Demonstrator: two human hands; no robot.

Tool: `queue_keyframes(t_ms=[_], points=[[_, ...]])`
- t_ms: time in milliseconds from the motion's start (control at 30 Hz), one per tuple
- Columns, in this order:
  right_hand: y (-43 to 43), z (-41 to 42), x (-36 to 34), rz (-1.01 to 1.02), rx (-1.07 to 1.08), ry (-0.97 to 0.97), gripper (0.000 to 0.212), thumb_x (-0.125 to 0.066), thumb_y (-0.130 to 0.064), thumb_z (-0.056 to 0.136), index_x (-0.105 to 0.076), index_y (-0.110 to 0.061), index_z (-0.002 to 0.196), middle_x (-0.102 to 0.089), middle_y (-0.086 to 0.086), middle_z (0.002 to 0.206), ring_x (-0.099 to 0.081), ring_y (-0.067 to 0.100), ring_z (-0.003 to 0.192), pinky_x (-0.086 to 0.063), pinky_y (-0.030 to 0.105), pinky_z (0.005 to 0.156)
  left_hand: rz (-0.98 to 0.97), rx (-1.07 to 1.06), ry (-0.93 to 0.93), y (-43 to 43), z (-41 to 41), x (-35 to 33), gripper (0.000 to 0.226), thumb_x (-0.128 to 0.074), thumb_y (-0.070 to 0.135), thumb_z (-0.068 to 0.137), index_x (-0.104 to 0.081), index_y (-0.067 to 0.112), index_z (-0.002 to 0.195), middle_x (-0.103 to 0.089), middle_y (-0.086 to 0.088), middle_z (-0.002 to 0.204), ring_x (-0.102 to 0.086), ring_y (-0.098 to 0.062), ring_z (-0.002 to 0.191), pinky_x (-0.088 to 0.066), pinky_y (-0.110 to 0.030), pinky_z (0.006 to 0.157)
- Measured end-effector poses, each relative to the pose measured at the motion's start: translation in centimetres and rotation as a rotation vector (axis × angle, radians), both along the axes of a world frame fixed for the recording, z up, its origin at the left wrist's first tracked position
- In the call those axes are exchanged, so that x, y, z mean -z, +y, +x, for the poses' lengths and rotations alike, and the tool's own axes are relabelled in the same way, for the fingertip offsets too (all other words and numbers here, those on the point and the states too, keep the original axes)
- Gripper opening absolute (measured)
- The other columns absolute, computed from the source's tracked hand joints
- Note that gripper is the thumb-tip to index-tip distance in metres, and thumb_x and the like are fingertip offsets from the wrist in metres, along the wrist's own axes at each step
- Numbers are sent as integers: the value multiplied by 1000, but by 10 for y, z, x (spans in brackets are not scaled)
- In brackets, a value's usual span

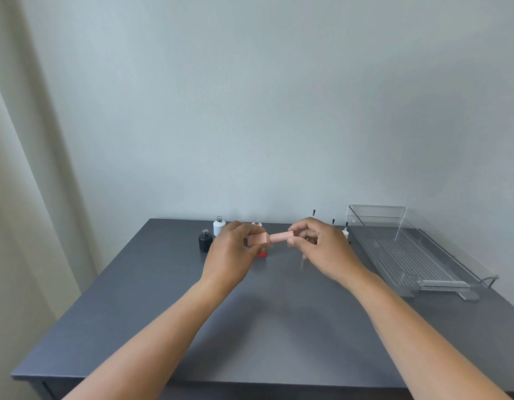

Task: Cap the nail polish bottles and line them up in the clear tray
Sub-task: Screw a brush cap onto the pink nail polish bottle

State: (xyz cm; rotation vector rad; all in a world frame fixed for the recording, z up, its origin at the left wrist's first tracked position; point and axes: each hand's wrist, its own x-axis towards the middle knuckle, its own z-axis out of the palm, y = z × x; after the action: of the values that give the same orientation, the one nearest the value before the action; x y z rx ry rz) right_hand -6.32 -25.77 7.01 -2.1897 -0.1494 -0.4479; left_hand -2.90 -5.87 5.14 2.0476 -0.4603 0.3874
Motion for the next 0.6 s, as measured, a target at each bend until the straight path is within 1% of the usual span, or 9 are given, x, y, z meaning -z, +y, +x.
queue_keyframes(t_ms=[67,100,167,300,400,433,500,533,600], points=[[2,-2,-1,-12,12,4,9,-64,-39,89,-63,-34,81,-74,-19,75,-63,18,63,-56,43,68,10,-1,-16,-1,-1,0,29,-78,17,81,-66,42,90,-58,19,94,-58,3,83,-46,-13,74],[2,-3,-1,-26,23,4,16,-62,-44,89,-63,-32,79,-73,-18,72,-64,23,64,-55,42,67,12,-1,-19,-2,-1,0,29,-78,17,81,-66,42,90,-59,19,94,-57,4,82,-44,-10,71],[3,-5,-2,-41,52,6,31,-55,-52,90,-62,-27,74,-73,-14,67,-64,26,61,-55,42,66,5,7,-24,-4,-1,1,25,-78,18,81,-70,39,93,-60,17,95,-56,7,83,-42,-6,69],[3,-4,-3,-100,118,53,58,-41,-68,88,-61,-19,63,-70,-9,56,-60,11,50,-57,39,65,10,9,-32,-5,-1,2,24,-78,19,81,-72,36,98,-60,17,96,-56,6,84,-41,-6,69],[0,-3,-4,-195,142,109,73,-27,-86,78,-65,-24,72,-71,-16,60,-60,2,48,-54,33,65,12,12,-28,-3,-1,1,26,-78,18,81,-70,39,94,-58,20,93,-55,11,82,-41,-6,68],[-2,-3,-4,-207,138,107,73,-28,-90,73,-66,-29,81,-71,-20,65,-61,0,52,-53,32,65,16,9,-27,-2,-1,1,27,-77,18,82,-68,41,93,-58,20,93,-56,10,82,-42,-8,69],[-6,-4,-1,-199,108,79,58,-44,-87,71,-60,-42,104,-69,-25,78,-61,-3,65,-51,30,69,19,6,-25,-1,0,-1,28,-76,19,82,-67,43,91,-58,20,95,-58,4,83,-48,-17,75],[-7,-4,0,-202,83,58,50,-54,-78,72,-54,-47,112,-68,-28,85,-60,-3,70,-50,29,72,19,5,-24,0,0,-1,28,-76,19,83,-66,43,91,-59,20,95,-58,2,84,-49,-20,76],[-8,-3,4,-197,47,9,36,-67,-56,77,-52,-50,109,-67,-32,92,-57,0,69,-51,32,75,21,5,-26,-1,-1,-1,26,-77,19,83,-68,41,93,-59,19,95,-58,2,84,-50,-21,76]])
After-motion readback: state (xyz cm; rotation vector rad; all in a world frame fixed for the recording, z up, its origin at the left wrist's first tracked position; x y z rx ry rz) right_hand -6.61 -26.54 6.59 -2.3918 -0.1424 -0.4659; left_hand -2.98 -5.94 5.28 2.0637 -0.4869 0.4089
